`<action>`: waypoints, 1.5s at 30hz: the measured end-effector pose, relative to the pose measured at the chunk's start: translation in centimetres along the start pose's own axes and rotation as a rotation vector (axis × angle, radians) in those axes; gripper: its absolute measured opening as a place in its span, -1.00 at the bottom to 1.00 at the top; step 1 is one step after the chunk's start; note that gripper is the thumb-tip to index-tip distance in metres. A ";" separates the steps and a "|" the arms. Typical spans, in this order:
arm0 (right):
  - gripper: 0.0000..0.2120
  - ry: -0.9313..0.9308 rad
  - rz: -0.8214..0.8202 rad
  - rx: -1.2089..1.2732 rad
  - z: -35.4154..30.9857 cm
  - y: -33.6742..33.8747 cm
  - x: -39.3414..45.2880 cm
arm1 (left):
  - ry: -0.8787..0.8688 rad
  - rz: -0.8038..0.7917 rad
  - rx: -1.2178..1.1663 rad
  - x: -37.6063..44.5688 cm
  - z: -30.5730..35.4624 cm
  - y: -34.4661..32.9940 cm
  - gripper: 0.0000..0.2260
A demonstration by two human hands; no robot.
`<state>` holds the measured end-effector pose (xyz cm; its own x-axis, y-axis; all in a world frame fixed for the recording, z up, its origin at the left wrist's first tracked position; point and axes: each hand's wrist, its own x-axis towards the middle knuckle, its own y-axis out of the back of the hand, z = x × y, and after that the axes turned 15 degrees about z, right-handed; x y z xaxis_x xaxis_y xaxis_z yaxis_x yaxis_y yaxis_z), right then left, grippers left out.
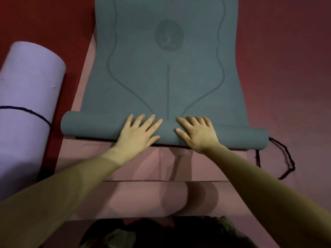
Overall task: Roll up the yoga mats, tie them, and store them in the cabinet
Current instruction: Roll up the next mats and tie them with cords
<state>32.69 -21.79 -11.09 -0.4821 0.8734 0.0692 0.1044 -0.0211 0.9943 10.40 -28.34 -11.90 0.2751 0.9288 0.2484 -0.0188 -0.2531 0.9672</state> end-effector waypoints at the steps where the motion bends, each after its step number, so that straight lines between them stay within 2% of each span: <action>1: -0.26 0.001 -0.005 -0.014 0.1 0.0 0.5 | 0.065 -0.039 -0.029 0.1 0.5 0.1 -0.49; 4: -0.39 0.007 0.111 0.002 -0.2 -0.5 0.3 | 0.165 -0.149 -0.057 1.4 0.6 0.1 -0.42; 6: -0.51 0.034 0.258 0.009 -0.7 -1.1 -0.9 | 0.171 -0.207 -0.049 3.1 -0.4 0.0 -0.45; 8: -0.53 0.040 0.337 -0.005 -1.0 -1.9 -2.3 | 0.166 -0.242 -0.065 5.1 -1.3 0.1 -0.49; 12: -0.49 -0.013 0.317 0.026 -1.1 -2.3 -2.1 | 0.165 -0.263 -0.052 6.6 -1.7 -0.2 -0.51; 17: -0.40 -0.099 0.178 0.087 -0.2 -1.3 2.0 | 0.167 0.004 -0.049 3.7 -0.5 0.1 -0.50; 21: -0.38 -0.091 0.179 0.080 0.1 -1.2 3.2 | 0.235 -0.140 -0.108 4.9 -0.7 0.2 -0.48; 24: -0.49 -0.057 0.332 0.063 -0.2 -1.6 2.2 | 0.234 -0.177 -0.126 7.4 -2.1 -0.3 -0.48; 27: -0.49 -0.047 0.425 0.028 0.2 -2.0 1.8 | 0.179 -0.236 -0.099 9.9 -3.5 -0.4 -0.48; 30: -0.39 -0.024 0.379 0.021 1.0 -1.8 3.3 | 0.132 -0.102 -0.055 10.1 -3.4 -0.3 -0.50; 33: -0.27 -0.019 0.303 0.024 1.7 -1.3 5.9 | 0.155 0.032 -0.072 9.0 -2.5 -1.0 -0.49; 36: -0.15 0.001 0.198 -0.004 2.3 -0.8 8.0 | 0.227 -0.082 -0.091 10.4 -3.2 -1.3 -0.39; 39: -0.06 -0.015 0.081 -0.030 2.9 -0.5 9.8 | 0.210 -0.211 -0.097 12.6 -4.4 -1.4 -0.21; 43: -0.08 0.011 0.046 -0.029 3.8 -0.3 10.8 | 0.124 -0.263 -0.050 13.2 -5.8 -1.8 -0.04; 45: -0.11 0.038 0.059 -0.037 4.1 -0.4 10.5 | 0.071 -0.239 -0.022 12.9 -6.2 -1.9 -0.04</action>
<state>31.18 -10.58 -11.10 -0.5091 0.8508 0.1299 0.1019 -0.0903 0.9907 8.03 -14.22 -10.26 0.2057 0.9785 0.0151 0.0173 -0.0191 0.9997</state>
